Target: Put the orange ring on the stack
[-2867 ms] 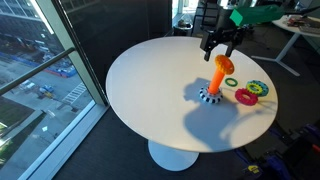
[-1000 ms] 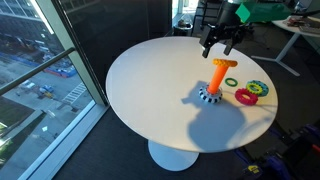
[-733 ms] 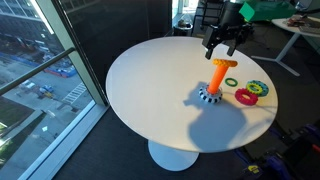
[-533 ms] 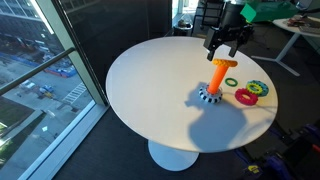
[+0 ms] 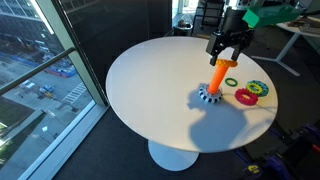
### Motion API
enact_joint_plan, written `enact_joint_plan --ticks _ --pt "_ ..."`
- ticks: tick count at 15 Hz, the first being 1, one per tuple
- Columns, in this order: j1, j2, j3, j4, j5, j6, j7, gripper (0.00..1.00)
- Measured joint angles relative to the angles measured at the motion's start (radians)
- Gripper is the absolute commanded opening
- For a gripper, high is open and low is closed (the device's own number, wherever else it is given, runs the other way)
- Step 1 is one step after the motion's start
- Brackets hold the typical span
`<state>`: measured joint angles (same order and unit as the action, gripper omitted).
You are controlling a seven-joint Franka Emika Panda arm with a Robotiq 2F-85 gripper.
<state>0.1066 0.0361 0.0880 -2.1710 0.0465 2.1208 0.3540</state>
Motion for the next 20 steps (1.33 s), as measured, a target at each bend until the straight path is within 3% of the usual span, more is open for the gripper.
enact_joint_plan --ticks 20 --pt "-0.002 0.015 0.000 -0.021 0.001 0.005 -0.047 1.00"
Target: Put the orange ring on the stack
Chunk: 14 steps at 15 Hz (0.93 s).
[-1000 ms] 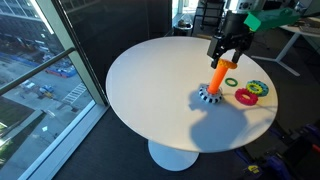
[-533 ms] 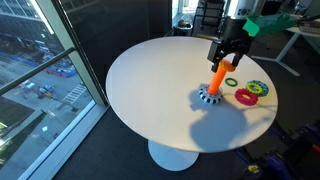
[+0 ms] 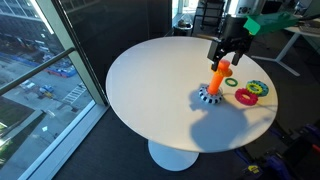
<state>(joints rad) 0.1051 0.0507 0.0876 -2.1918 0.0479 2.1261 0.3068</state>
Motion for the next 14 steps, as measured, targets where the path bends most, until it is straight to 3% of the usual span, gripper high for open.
enact_joint_plan --ticks 14 --pt "0.000 -0.053 0.000 0.000 -0.025 0.004 0.006 1.00"
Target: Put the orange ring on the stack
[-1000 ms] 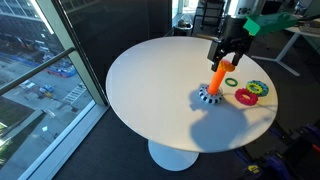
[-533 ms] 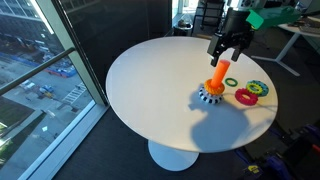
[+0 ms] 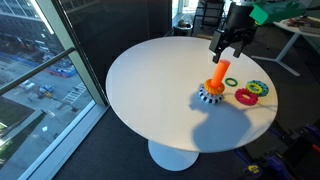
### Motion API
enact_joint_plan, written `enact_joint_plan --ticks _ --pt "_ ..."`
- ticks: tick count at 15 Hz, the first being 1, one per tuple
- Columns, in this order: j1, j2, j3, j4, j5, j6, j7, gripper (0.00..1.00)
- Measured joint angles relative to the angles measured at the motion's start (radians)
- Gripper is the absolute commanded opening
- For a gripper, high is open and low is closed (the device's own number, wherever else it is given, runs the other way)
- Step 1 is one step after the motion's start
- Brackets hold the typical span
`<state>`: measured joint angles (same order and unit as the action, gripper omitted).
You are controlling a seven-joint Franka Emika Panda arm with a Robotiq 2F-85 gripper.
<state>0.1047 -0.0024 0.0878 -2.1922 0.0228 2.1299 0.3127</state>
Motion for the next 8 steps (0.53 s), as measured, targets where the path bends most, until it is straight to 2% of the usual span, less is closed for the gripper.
enact_joint_plan --ticks 8 --pt "-0.007 -0.034 -0.003 -0.011 -0.024 -0.009 0.012 1.00"
